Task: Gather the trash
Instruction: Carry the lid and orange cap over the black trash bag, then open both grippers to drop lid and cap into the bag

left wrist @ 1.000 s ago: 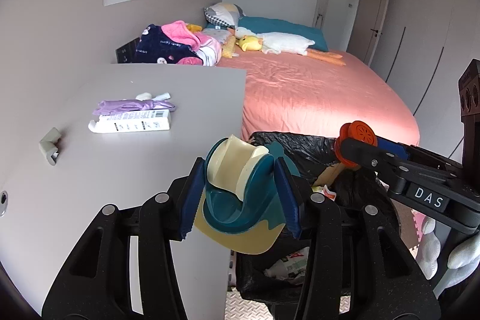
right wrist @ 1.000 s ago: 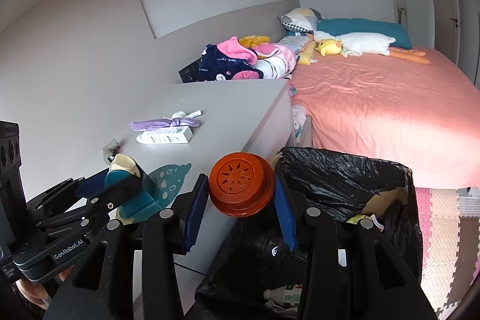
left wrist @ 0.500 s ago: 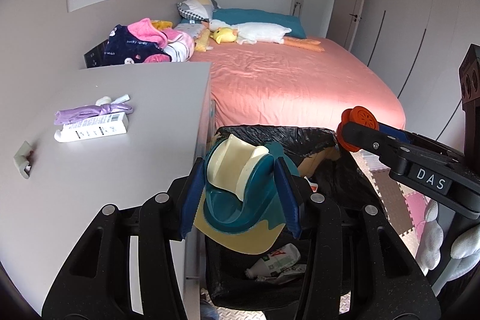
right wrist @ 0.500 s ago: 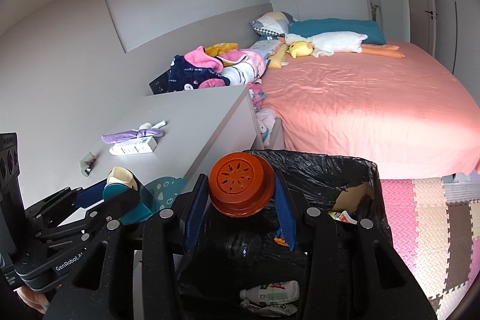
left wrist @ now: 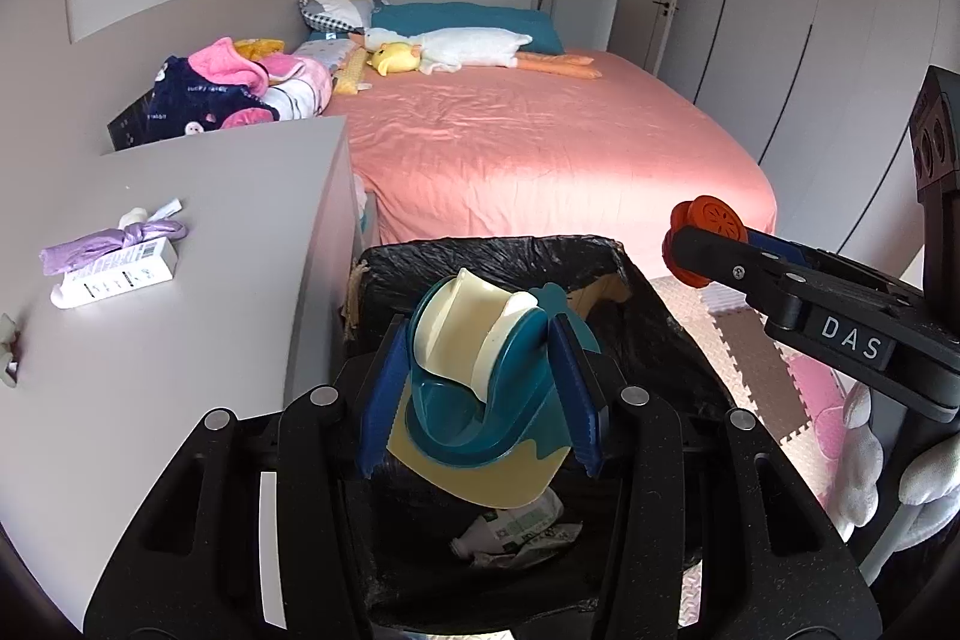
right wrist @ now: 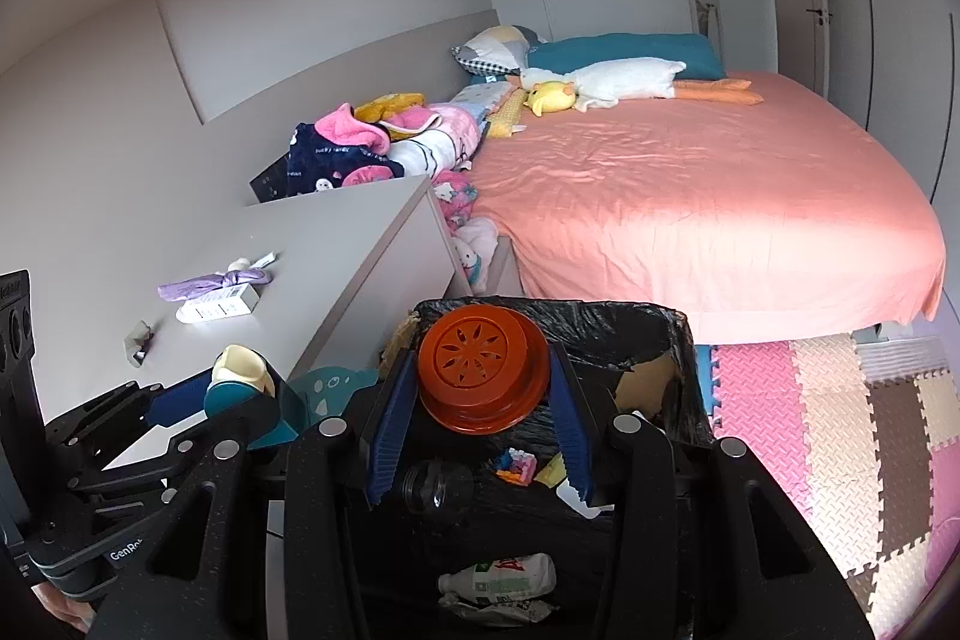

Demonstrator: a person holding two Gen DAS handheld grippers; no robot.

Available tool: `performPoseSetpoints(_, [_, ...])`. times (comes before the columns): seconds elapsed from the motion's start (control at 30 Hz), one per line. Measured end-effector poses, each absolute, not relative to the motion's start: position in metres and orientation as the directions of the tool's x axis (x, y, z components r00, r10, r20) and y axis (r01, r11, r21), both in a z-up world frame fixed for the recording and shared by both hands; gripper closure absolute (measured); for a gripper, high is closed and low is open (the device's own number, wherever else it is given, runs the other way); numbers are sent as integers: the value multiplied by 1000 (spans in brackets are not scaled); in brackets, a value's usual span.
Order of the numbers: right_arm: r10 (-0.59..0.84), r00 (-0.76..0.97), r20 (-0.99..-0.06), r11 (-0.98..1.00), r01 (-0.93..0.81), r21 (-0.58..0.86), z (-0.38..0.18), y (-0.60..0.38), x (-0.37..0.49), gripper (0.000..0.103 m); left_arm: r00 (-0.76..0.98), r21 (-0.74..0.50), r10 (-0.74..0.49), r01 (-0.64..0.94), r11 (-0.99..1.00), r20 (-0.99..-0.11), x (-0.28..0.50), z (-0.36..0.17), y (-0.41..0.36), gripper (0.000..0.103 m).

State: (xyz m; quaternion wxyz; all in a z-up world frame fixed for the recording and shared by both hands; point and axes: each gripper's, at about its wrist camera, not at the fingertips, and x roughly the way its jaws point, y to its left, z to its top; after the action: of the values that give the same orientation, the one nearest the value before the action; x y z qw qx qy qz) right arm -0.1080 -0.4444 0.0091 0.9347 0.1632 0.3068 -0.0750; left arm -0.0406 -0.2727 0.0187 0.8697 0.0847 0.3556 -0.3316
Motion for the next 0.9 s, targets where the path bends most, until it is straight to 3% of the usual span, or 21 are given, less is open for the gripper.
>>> performPoseSetpoints(0.57, [-65,786,-615,917,290,273,-3,-462,-107,58,457,-96,-529,685,722,-715,-43,2,-293,56])
performPoseSetpoints(0.6, [-68,784,-617,912,299,280,-3,-464,-107,57,441,-108,-531,689,717,-724,-41,1,-294,53])
performPoseSetpoints(0.67, [-72,788,-612,906,309,291,-1,-467,-108,50,458,-106,-511,661,743,-728,-38,2,-291,5])
performPoseSetpoints(0.7, [-89,792,-604,903,320,287,0,-468,-110,36,485,-98,-503,643,759,-716,-39,4,-288,6])
performPoseSetpoints(0.73, [-111,794,-598,901,334,277,2,-468,-112,30,501,-94,-502,636,766,-705,-38,6,-286,6])
performPoseSetpoints(0.9, [-118,797,-592,899,339,277,3,-469,-113,29,513,-103,-488,607,788,-707,-30,7,-274,6])
